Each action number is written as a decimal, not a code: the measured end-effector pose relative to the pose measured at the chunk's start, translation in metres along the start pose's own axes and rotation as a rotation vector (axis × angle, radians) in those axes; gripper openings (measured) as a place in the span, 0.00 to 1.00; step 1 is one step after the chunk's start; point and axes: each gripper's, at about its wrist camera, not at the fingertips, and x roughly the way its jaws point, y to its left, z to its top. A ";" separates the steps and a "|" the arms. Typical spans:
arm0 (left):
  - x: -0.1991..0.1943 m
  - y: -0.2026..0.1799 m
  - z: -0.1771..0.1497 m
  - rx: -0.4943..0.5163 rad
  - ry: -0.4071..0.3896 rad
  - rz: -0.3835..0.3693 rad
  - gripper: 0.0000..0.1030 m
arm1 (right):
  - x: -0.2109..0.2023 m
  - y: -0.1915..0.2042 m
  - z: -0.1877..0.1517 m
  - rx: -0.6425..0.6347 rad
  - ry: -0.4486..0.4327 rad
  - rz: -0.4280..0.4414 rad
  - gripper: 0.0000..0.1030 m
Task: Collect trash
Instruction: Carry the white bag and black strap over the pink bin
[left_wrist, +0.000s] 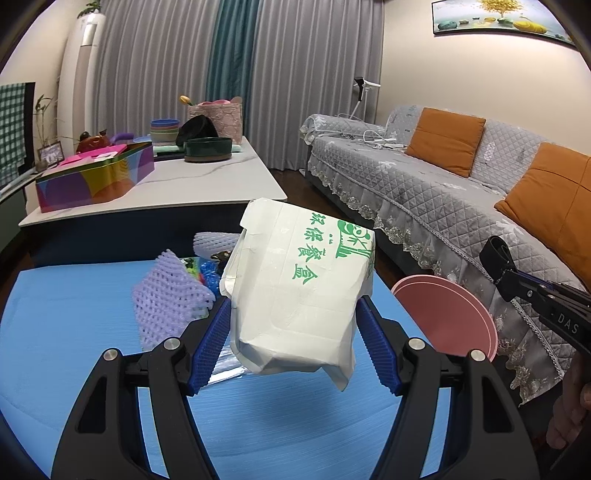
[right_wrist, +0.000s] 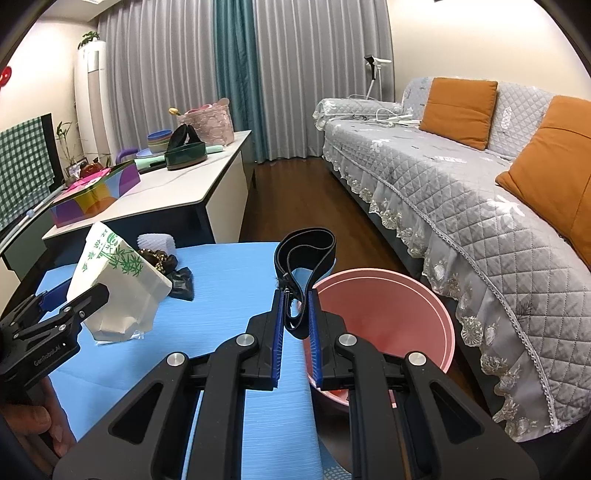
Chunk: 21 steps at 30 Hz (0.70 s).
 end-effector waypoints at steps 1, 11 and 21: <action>0.001 -0.001 0.000 0.001 0.001 -0.001 0.65 | 0.000 -0.001 0.000 0.002 0.000 -0.001 0.13; 0.004 -0.013 -0.002 0.024 0.002 -0.013 0.65 | -0.002 -0.009 0.004 0.021 -0.027 -0.026 0.13; 0.006 -0.031 0.005 0.048 0.001 -0.031 0.65 | 0.002 -0.034 0.009 0.078 -0.030 -0.057 0.13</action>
